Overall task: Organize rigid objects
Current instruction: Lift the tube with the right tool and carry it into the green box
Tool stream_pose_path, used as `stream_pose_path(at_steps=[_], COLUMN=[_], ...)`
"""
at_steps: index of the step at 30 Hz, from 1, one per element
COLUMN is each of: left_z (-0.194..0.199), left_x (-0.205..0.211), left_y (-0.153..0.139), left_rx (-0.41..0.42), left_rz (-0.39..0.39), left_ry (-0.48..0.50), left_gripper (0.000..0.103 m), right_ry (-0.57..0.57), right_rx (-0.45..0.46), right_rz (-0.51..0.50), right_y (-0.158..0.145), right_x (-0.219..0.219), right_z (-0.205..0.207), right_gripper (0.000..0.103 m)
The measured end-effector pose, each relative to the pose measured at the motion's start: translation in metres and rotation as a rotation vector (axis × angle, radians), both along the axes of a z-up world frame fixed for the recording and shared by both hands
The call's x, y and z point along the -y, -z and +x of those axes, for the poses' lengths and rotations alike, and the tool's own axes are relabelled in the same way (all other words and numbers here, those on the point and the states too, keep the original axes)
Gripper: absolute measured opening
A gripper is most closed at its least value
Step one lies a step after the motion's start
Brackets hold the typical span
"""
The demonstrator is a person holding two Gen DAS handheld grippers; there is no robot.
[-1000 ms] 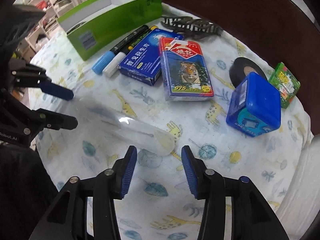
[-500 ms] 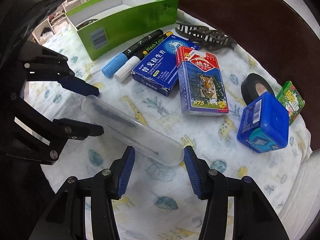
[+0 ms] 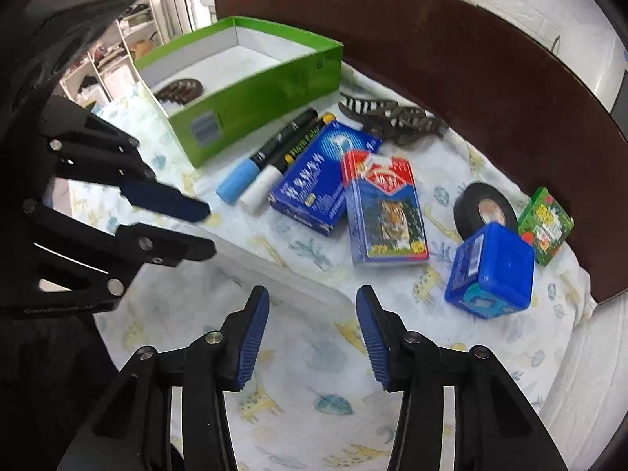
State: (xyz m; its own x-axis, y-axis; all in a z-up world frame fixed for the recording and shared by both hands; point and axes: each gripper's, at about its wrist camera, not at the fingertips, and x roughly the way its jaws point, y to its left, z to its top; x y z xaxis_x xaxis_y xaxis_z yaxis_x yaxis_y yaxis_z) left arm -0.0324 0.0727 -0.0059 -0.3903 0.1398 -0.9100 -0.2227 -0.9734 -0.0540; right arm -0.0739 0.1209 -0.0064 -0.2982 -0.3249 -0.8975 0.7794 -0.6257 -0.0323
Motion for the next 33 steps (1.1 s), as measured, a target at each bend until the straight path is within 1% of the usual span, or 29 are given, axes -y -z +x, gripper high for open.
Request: stream_pose_path(at_steps=[2, 4, 5, 6, 7, 8, 9, 11, 13, 15, 16, 18, 19, 20, 22, 24, 26, 30, 33], left_z=[0.003, 0.004, 0.004, 0.000, 0.000, 0.000, 0.000, 0.000, -0.004, -0.008, -0.010, -0.015, -0.018, -0.020, -0.020, -0.019, -0.016, -0.014, -0.013], left_x=[0.008, 0.018, 0.019, 0.021, 0.022, 0.020, 0.017, 0.013, 0.012, 0.011, 0.012, 0.015, 0.017, 0.019, 0.019, 0.018, 0.017, 0.017, 0.021], left_y=[-0.001, 0.004, 0.009, 0.012, 0.016, 0.018, 0.020, 0.026, 0.035, 0.042, 0.044, 0.048, 0.051, 0.051, 0.049, 0.048, 0.046, 0.037, 0.024], left_rx=[-0.003, 0.010, 0.026, 0.037, 0.043, 0.044, 0.042, 0.061, 0.078, 0.097, 0.089, 0.094, 0.103, 0.094, 0.098, 0.102, 0.095, 0.077, 0.056], left_rz=[-0.012, 0.006, 0.012, 0.018, 0.016, 0.011, 0.012, 0.013, -0.008, 0.001, 0.006, 0.003, -0.005, -0.011, -0.015, -0.018, -0.016, -0.006, -0.010], left_ry=[-0.014, -0.024, -0.018, -0.015, -0.005, 0.011, 0.037, 0.087, 0.090, 0.103, 0.101, 0.101, 0.095, 0.095, 0.119, 0.135, 0.146, 0.149, 0.147], left_gripper=[0.020, 0.021, 0.027, 0.031, 0.040, 0.043, 0.044, 0.058, 0.058, 0.057, 0.056, 0.054, 0.044, 0.043, 0.042, 0.042, 0.042, 0.042, 0.042], right_ry=[-0.033, -0.054, -0.058, -0.071, -0.088, -0.104, -0.115, -0.155, -0.191, -0.218, -0.238, -0.264, -0.273, -0.285, -0.284, -0.279, -0.284, -0.270, -0.259], right_rx=[-0.045, -0.039, -0.030, -0.022, -0.007, 0.008, 0.012, 0.011, 0.021, 0.042, 0.056, 0.058, 0.060, 0.069, 0.092, 0.095, 0.083, 0.052, 0.029], right_rz=[0.005, 0.023, 0.048, 0.070, 0.086, 0.104, 0.130, 0.188, 0.219, 0.209, 0.200, 0.218, 0.236, 0.244, 0.243, 0.261, 0.271, 0.277, 0.276], right_y=[-0.010, -0.008, -0.005, 0.000, 0.006, 0.012, 0.019, 0.030, 0.037, 0.039, 0.040, 0.046, 0.050, 0.053, 0.055, 0.056, 0.056, 0.053, 0.046], right_x=[0.011, 0.017, 0.015, 0.014, 0.012, 0.011, 0.012, 0.013, 0.017, 0.023, 0.026, 0.032, 0.034, 0.035, 0.035, 0.035, 0.034, 0.028, 0.027], right_z=[0.005, 0.003, 0.002, 0.001, -0.001, -0.002, -0.003, -0.005, -0.009, -0.016, -0.018, -0.025, -0.028, -0.031, -0.035, -0.034, -0.030, -0.024, -0.024], right_gripper=[0.048, 0.048, 0.048, 0.048, 0.048, 0.048, 0.048, 0.048, 0.048, 0.048, 0.048, 0.048, 0.048, 0.049, 0.049, 0.048, 0.046, 0.046, 0.046])
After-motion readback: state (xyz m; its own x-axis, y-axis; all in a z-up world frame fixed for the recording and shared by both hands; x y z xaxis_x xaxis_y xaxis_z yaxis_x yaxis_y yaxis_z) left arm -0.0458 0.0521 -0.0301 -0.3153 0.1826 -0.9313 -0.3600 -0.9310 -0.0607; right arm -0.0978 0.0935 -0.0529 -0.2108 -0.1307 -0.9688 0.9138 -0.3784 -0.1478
